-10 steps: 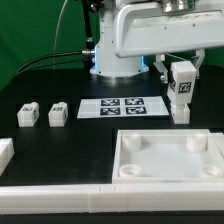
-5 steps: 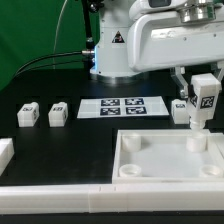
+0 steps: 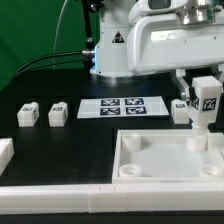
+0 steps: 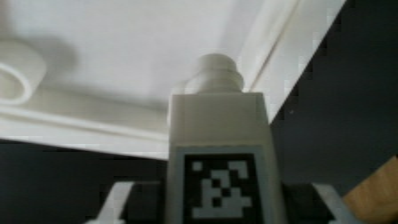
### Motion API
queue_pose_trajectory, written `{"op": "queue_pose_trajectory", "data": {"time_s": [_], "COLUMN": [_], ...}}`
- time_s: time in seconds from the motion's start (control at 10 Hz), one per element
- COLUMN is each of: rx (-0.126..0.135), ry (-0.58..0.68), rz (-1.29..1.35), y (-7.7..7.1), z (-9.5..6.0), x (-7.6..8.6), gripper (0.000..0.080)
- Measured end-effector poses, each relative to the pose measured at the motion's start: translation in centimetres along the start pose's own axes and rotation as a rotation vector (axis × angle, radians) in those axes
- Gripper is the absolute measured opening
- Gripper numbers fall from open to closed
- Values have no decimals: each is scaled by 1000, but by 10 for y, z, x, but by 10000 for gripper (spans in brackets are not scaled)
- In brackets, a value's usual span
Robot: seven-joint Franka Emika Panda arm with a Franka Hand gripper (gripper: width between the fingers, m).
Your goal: Assemble one leg
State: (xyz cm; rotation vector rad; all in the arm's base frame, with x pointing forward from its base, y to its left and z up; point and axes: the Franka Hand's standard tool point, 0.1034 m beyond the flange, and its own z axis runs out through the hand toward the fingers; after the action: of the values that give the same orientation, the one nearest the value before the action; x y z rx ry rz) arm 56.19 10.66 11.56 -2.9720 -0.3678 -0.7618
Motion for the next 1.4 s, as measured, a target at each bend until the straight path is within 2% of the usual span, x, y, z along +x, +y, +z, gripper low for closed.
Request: {"op": "queue_pose_trajectory", "data": {"time_s": [0.1,0.3,0.6,0.9,1.4], "rx": [0,1,9,9,2], "ry": [-4,-11,-12,-19,12], "rz": [0,1,-1,-10,-19], "y": [0,0,-3,1,5], "z": [2,4,21,30,32], "x": [-5,-5,9,21,20], "gripper": [292,292,292,292,292]}}
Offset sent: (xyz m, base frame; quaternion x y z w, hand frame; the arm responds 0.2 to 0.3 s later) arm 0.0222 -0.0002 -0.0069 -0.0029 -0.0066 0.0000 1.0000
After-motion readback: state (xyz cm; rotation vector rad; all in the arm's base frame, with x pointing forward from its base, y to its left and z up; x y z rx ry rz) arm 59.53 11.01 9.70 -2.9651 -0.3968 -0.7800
